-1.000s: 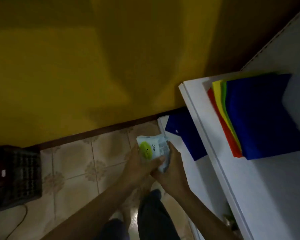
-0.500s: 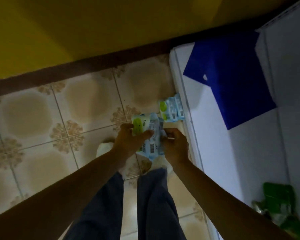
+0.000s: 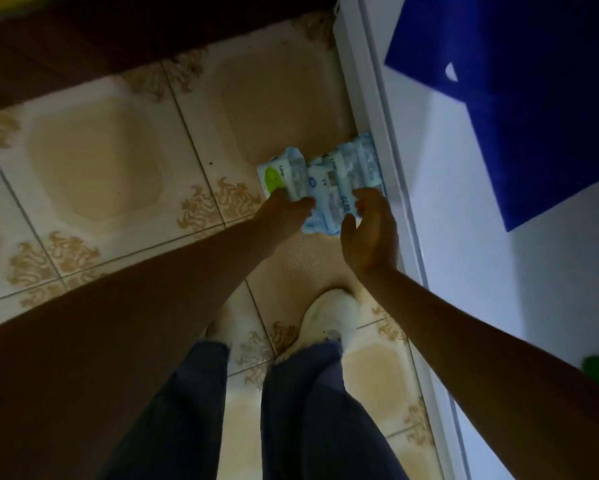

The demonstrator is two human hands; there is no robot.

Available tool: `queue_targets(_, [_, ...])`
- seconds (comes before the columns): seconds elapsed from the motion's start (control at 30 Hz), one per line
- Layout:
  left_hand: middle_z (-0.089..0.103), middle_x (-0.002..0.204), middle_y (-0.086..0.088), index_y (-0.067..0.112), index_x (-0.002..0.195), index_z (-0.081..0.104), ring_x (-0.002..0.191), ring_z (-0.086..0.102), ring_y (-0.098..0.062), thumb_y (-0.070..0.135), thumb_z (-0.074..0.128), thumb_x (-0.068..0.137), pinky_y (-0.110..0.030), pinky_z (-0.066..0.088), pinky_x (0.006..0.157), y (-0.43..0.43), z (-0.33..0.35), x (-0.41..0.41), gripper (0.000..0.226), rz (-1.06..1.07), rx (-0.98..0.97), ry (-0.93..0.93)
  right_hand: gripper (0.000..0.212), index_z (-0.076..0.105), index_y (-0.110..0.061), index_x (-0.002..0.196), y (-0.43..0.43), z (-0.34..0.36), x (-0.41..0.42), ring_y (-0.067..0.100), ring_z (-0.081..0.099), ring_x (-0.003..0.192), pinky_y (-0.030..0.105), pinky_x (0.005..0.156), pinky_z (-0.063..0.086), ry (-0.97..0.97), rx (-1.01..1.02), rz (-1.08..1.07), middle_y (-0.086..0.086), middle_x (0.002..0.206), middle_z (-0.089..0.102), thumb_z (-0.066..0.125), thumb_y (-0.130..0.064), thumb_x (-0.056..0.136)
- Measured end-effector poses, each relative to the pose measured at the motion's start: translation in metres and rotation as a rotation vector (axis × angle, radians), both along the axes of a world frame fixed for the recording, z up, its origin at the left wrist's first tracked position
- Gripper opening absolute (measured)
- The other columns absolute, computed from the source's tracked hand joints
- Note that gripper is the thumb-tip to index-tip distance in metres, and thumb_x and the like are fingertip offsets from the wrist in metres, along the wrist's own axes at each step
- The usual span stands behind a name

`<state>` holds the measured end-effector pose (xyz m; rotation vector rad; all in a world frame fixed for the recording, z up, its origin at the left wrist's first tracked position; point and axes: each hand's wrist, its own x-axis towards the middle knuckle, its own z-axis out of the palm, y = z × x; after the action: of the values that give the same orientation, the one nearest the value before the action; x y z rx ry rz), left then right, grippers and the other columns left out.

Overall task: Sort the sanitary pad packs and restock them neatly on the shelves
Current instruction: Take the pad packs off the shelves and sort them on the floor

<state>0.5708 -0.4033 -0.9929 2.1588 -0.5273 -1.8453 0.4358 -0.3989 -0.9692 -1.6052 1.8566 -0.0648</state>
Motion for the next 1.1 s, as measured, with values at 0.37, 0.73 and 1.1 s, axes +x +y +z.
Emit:
queue_targets(0.37, [0.017,0.159,-0.014,0.011,0.151,0.021,0.144,0.022,-0.032,0.033,0.070,0.083,-0.050,0.030,0.111,0.053,0.234,0.074,0.087,-0.996,-0.646,-0.651,0.070,0.051,-0.007,0.132,0.028,0.211,0.008,0.031,0.059,0.114,0.042,0.092,0.048,0.106,-0.103,0.300,0.014,0.129,0.059,0.068,-0.049,0.079])
queue_targets(0.73, [0.011,0.160,-0.015,0.009,0.153,0.010,0.147,0.011,-0.031,0.037,0.063,0.085,-0.052,0.015,0.115,0.085,0.558,0.093,0.090,-1.050,-1.246,-0.973,0.073,0.038,-0.009,0.140,0.104,0.546,0.007,0.035,0.038,0.133,0.053,0.110,0.028,0.371,-0.614,0.404,0.019,0.146,0.041,0.067,-0.040,0.080])
queue_targets(1.1, [0.012,0.160,-0.011,0.013,0.152,0.010,0.147,0.009,-0.026,0.035,0.075,0.078,-0.048,0.017,0.116,0.222,0.681,-0.039,0.101,-0.996,-1.640,-0.773,0.076,0.041,-0.012,0.143,0.304,0.684,-0.087,0.034,0.038,0.137,0.051,0.114,0.024,0.691,-0.649,0.030,0.016,0.149,0.040,0.074,-0.037,0.079])
